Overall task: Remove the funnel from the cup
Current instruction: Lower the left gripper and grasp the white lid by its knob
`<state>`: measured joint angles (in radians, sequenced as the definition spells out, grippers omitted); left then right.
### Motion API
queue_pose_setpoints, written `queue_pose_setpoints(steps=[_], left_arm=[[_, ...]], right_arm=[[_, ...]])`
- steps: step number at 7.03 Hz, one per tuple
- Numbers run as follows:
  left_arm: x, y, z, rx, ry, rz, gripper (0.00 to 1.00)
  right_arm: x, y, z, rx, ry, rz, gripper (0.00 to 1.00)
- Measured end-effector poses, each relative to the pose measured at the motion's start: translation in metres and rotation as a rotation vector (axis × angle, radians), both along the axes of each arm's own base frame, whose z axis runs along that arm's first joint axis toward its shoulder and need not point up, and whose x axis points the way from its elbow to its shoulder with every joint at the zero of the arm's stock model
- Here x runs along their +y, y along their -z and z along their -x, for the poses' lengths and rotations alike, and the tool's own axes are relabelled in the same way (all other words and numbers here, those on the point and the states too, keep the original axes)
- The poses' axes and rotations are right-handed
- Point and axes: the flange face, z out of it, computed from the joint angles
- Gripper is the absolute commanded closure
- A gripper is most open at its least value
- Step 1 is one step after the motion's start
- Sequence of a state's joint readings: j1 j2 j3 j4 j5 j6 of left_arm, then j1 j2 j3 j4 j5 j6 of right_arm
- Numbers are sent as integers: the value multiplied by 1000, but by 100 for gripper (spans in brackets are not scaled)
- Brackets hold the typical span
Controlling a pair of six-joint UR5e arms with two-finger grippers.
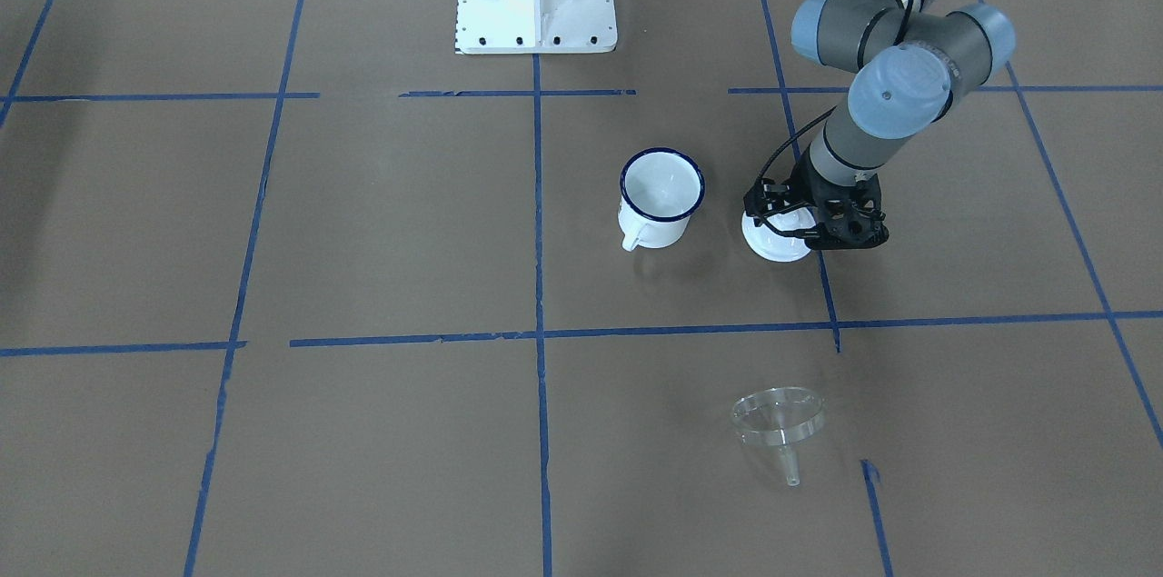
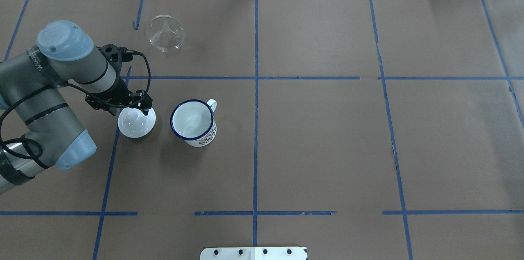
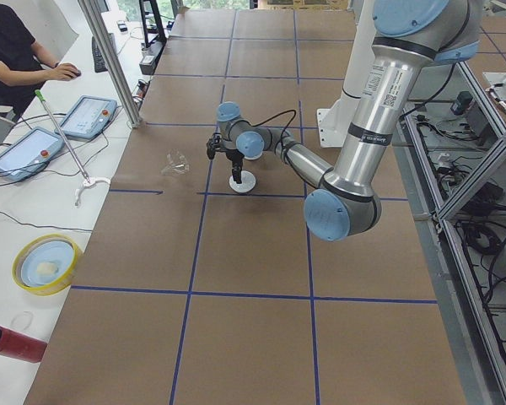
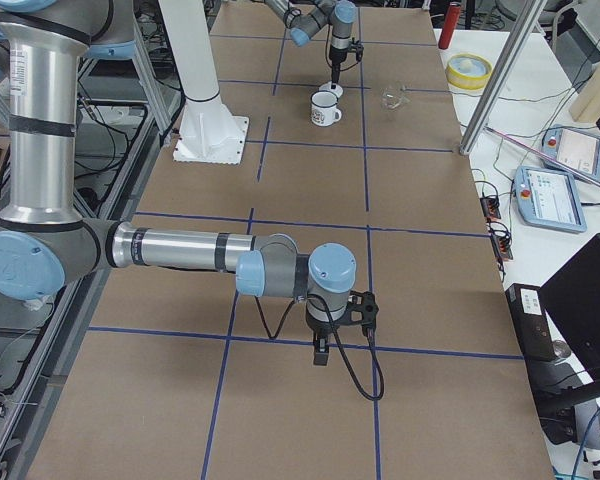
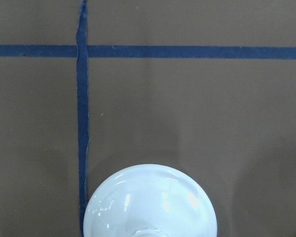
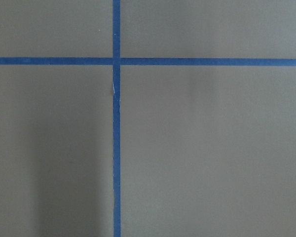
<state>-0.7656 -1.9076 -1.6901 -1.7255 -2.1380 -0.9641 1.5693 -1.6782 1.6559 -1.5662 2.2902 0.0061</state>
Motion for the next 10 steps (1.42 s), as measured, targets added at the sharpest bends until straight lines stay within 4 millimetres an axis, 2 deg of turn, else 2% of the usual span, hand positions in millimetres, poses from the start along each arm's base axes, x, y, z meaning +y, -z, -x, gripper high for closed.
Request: queue_pose_setpoints(steps=[2,3,10], left_arm=[[2,0,3,17,4,-15,48],[3,2,3,21,5,-19,50],[4,1,3,18,4,-17,50]], right_arm=[[0,0,0,0,0,1,0],[0,0,0,0,0,1,0],[0,0,0,0,0,0,0]])
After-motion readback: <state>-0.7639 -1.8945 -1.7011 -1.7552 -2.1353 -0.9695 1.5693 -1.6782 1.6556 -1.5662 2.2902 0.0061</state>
